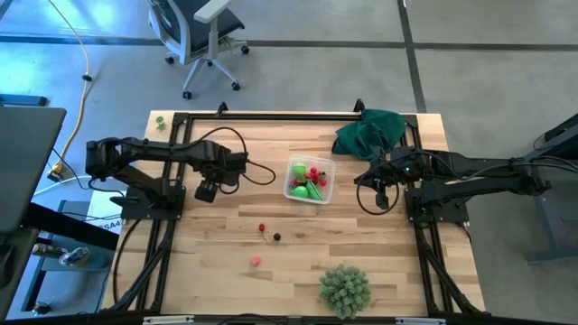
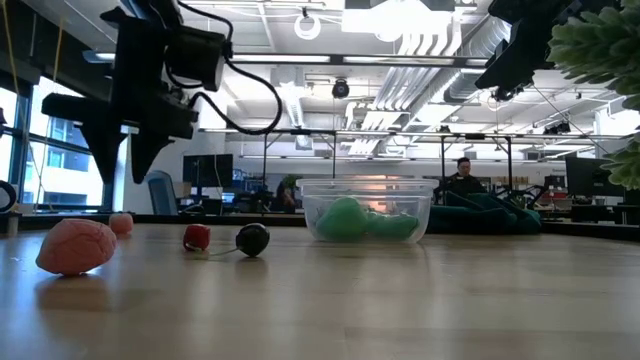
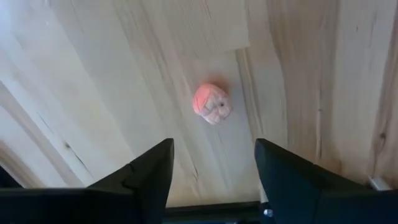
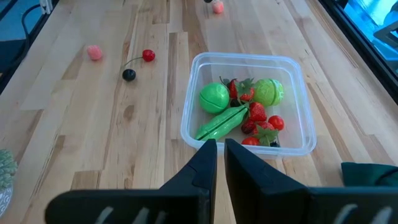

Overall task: Pick and placing Produce into tupperware
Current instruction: Put the pink peach into the transparent bin

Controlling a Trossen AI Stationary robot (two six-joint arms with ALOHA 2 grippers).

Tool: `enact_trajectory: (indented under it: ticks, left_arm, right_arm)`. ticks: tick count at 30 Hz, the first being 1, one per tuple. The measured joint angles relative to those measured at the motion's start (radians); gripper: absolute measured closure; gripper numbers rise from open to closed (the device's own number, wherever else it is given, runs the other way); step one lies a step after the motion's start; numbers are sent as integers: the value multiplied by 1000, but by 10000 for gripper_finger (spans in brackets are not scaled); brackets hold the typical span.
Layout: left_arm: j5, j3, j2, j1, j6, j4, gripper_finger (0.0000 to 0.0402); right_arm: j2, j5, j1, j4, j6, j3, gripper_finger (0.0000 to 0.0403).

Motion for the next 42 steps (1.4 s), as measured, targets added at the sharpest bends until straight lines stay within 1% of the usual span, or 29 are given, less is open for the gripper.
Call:
enact_trajectory:
  ticks: [4, 7, 8, 10, 15, 21, 23, 28, 34, 42]
  left_arm:
    - [4, -52, -51, 14, -5, 23, 191]
    - [58, -89, -99, 48, -26, 67, 200]
    - [85, -88, -107, 63, -27, 78, 204]
    - [107, -83, -124, 84, -23, 97, 211]
    - [121, -87, -124, 116, -45, 111, 227]
    - [207, -133, -114, 154, -179, 198, 229]
    - [203, -138, -102, 163, -233, 189, 226]
    - [144, -138, -101, 172, -315, 186, 215]
    - [170, -137, -94, 169, -344, 195, 204]
    - [165, -137, -94, 169, -376, 217, 194]
  right_arm:
    - [0, 0, 0, 0, 0, 0, 379]
    - [0, 0, 0, 0, 0, 0, 379]
    - [0, 0, 0, 0, 0, 0, 379]
    - [0, 0, 0, 0, 0, 0, 379]
    - [0, 0, 0, 0, 0, 0, 379]
    - [0, 0, 0, 0, 0, 0, 379]
    - [0, 0, 0, 0, 0, 0, 379]
    - [0, 0, 0, 0, 0, 0, 379]
    - [0, 0, 0, 0, 0, 0, 379]
    - [0, 0, 0, 0, 0, 0, 379]
